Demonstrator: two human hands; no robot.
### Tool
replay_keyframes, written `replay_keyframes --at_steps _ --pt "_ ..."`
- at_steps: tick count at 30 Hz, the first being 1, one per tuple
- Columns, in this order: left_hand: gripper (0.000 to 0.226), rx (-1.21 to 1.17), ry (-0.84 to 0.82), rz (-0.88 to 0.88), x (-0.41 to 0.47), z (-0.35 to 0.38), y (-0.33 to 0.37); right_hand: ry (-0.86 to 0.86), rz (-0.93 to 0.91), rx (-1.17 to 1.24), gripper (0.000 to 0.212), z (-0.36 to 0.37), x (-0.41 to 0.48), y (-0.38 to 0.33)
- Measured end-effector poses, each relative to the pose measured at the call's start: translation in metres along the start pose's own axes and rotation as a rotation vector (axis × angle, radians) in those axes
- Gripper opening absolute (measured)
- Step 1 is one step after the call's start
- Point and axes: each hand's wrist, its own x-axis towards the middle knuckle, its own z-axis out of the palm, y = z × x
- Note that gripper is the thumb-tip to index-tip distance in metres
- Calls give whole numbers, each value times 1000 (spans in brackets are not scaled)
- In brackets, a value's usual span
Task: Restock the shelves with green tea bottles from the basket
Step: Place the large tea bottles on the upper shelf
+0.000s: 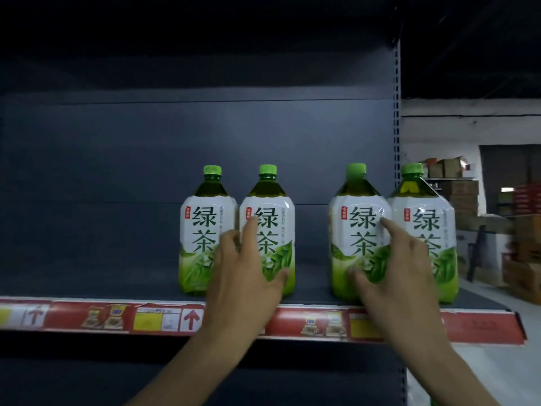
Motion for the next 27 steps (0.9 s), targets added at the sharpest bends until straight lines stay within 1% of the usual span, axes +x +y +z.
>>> replay_keyframes --at_steps 2,5,9,12,14,16,18,20,24,27 --pt "99 85 21 -37 -1 13 8 24 -19 -51 93 12 0 -2" --pt "111 150 48 -81 -1 27 17 71 -14 -78 103 23 5 -3" --pt "119 135 64 -127 5 35 23 58 -22 15 109 33 12 -6" --pt "119 53 26 -144 9 36 20 -6 -3 177 111 40 17 -5" --pt "120 -12 -6 -154 10 36 15 -110 70 288 106 42 21 -2" --pt "119 -43 -37 -167 10 34 11 -191 117 314 91 40 23 4" --pt "119 -36 -56 -178 10 32 10 -201 116 305 76 36 23 7" --pt "119 -5 -53 -174 9 32 13 -190 103 277 70 33 21 7" --pt "117 33 -52 -144 6 32 13 -199 80 271 69 32 19 8" --pt "119 -93 -54 -128 7 27 2 -210 99 280 75 29 21 13"
